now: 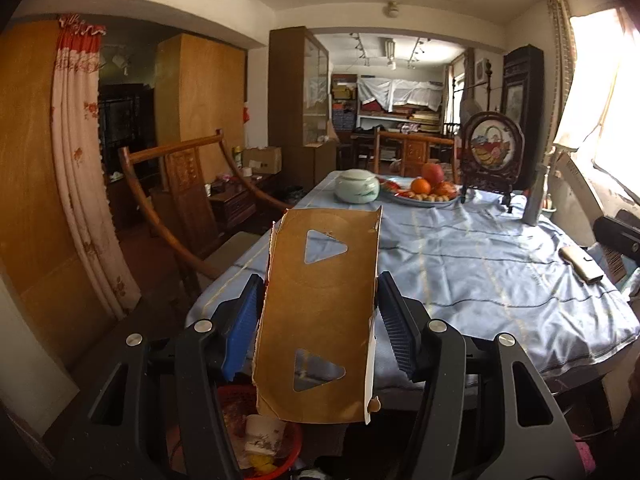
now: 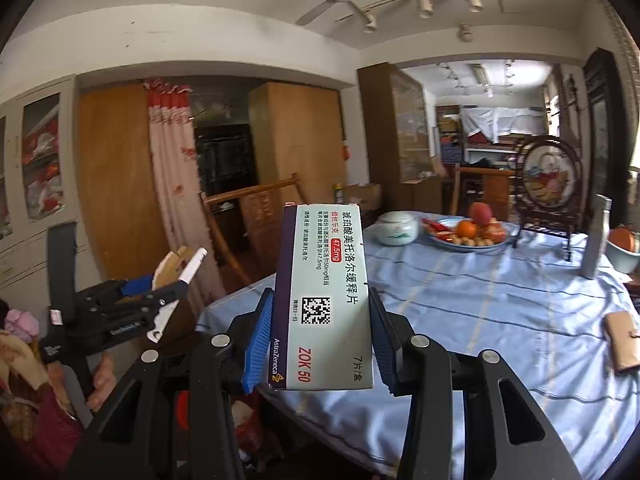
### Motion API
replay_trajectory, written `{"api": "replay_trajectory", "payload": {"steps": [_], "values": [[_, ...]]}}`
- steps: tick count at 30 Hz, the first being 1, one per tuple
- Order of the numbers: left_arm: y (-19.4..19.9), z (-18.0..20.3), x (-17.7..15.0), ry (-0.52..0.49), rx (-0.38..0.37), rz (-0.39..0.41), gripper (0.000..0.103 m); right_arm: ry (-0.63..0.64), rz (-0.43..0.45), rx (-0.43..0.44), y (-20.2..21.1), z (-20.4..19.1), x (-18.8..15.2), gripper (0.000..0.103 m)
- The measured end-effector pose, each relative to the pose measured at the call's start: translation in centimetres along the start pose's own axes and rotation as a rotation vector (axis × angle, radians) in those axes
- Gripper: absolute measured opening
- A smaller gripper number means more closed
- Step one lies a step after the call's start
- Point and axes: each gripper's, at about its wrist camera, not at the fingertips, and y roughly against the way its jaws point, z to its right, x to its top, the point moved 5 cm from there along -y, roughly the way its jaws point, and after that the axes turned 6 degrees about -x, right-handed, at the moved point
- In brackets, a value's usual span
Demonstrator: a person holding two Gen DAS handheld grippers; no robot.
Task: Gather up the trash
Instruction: 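Lift cardboard and medicine box and carry them toward the red wastebasket, then open the left gripper over the basket while the right gripper releases the box there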
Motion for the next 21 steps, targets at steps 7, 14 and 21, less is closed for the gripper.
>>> {"api": "replay_trajectory", "payload": {"steps": [7,14,21], "values": [[-4.0,-7.7,-4.6,0.073,0.090,-0.134,0.058,0.066,-0.103,0.087,-5.0,-7.1,-0.5,0.045],[-9.6,-12.5,-12.4,0.150,0.079,-0.391,0.075,0.098,-0.234,0.173,-11.0,-11.7,-2.4,0.045],[-9.6,-17.0,-14.5,0.196,0.242,-0.413,0.087,0.122,-0.349,0.223,-15.4,-14.0,-5.1,0.045]]}}
